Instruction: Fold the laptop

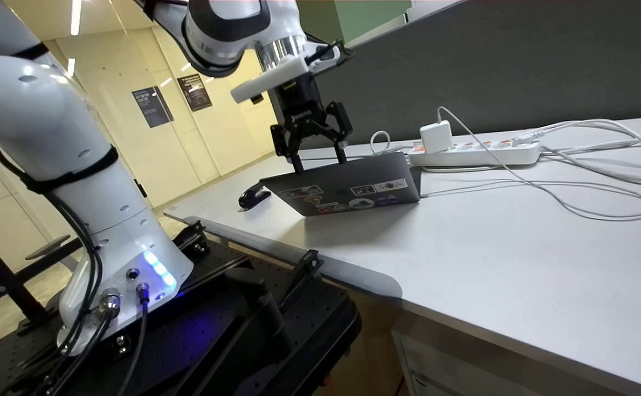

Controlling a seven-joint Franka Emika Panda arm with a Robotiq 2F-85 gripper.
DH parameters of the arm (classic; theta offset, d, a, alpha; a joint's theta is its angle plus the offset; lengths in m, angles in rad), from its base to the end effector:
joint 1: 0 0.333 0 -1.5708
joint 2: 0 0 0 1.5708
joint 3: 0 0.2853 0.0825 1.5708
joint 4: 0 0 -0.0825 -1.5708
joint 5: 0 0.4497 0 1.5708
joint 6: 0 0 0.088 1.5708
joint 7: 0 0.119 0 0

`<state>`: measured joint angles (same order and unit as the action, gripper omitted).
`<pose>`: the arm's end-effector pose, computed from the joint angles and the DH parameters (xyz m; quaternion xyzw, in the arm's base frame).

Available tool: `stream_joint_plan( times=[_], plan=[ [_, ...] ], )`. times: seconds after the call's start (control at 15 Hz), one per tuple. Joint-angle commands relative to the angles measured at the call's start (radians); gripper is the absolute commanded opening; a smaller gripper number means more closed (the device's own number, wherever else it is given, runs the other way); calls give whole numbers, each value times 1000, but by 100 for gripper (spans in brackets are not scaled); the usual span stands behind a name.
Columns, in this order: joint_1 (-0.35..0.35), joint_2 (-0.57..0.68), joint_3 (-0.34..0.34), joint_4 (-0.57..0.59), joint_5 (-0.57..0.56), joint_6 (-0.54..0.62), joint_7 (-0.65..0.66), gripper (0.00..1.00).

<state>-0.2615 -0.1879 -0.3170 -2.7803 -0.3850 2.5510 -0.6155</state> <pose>0.3545 -0.2139 0.1620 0.9801 0.1829 -0.0580 0.0499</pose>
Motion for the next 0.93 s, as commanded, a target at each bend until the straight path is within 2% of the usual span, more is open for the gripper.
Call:
stream_joint_plan(
  times=[0.0, 0.27, 0.4, 0.6, 0.87],
  plan=[
    [1, 78, -2, 0, 11, 126, -28, 100],
    [1, 123, 3, 0, 32, 204, -84, 100],
    [10, 135, 3, 0, 81, 263, -141, 100],
    [34, 137, 3, -4, 235, 351, -280, 100],
    [103, 122, 3, -5, 518, 408, -514, 100]
  ],
)
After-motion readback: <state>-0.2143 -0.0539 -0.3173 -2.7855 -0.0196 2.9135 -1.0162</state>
